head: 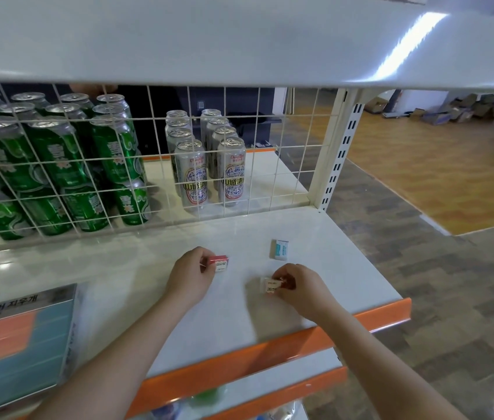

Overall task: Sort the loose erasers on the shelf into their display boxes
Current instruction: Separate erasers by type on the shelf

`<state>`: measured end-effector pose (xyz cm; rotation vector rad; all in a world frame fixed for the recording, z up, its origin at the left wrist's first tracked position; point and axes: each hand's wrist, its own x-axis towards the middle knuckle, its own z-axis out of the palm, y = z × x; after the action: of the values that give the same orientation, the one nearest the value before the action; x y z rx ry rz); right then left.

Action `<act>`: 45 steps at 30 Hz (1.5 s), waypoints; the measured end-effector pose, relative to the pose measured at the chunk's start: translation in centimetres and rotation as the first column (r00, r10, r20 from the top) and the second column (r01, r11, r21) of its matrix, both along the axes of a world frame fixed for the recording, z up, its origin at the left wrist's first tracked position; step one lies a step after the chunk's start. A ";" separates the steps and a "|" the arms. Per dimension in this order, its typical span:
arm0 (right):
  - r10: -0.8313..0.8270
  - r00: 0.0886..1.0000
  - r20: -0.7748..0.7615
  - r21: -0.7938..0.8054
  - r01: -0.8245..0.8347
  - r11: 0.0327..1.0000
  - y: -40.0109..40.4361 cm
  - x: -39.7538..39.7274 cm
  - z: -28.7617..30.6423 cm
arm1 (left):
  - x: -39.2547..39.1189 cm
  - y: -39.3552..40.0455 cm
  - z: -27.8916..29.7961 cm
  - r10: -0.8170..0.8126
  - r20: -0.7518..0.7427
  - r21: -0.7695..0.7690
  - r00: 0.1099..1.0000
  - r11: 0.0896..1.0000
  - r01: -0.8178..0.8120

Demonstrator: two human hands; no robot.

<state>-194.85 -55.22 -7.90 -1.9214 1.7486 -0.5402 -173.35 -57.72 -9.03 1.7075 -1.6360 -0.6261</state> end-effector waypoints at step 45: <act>0.009 0.759 0.652 0.077 -0.077 0.994 6.1 3.3 3.8 | 1.3 11.7 1.9 0.116 -0.566 -0.008 0.816 0.989 -0.145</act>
<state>-191.59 -49.08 -4.10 -1.4400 1.2371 -0.9517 -172.04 -46.04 -7.13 1.3970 -1.0906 -0.9111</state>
